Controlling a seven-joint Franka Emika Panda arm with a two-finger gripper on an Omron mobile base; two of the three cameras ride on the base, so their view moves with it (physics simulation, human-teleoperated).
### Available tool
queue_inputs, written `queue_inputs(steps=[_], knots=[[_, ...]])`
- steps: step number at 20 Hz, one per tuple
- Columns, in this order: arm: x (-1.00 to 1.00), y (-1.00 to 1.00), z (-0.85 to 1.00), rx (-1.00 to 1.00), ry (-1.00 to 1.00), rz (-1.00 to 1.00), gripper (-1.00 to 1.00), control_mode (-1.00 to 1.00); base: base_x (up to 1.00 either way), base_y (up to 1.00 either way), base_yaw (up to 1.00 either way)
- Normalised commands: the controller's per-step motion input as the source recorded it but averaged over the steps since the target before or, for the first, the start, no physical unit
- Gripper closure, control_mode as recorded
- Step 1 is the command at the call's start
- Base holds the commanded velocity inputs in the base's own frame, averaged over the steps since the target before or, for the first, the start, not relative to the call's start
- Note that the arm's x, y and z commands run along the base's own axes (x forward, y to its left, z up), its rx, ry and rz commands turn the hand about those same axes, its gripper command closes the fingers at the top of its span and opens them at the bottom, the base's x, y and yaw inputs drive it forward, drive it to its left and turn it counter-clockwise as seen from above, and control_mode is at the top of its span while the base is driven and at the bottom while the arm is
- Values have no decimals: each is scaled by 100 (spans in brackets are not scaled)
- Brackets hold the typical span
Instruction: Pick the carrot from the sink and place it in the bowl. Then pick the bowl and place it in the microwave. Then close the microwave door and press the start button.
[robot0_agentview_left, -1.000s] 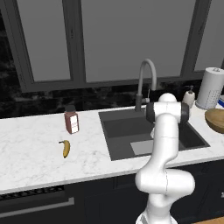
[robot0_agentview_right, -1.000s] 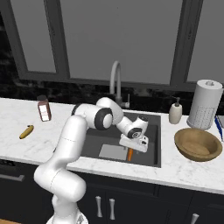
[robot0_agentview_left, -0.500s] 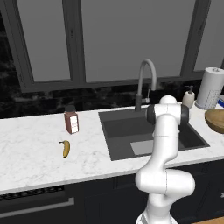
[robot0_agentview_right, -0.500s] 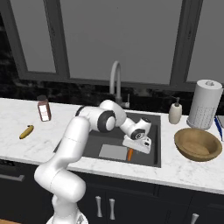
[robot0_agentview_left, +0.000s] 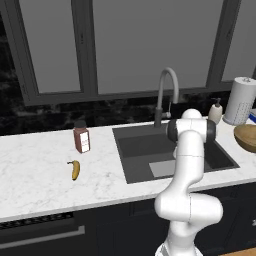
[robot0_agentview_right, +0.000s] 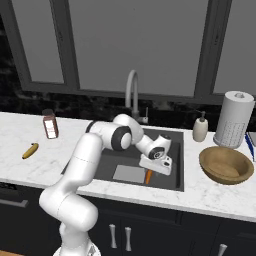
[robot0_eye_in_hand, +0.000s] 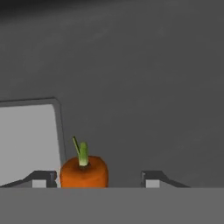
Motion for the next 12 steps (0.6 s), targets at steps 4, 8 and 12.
queue_inputs(steps=[4, 8, 12], knots=[[0, 20, -45, -6, 0, 0, -100, -100, 0, 0, 0], [0, 26, -62, -10, 0, 0, -100, -100, 0, 0, 0], [-2, 34, -80, -15, 0, 0, 100, -100, 0, 0, 0]])
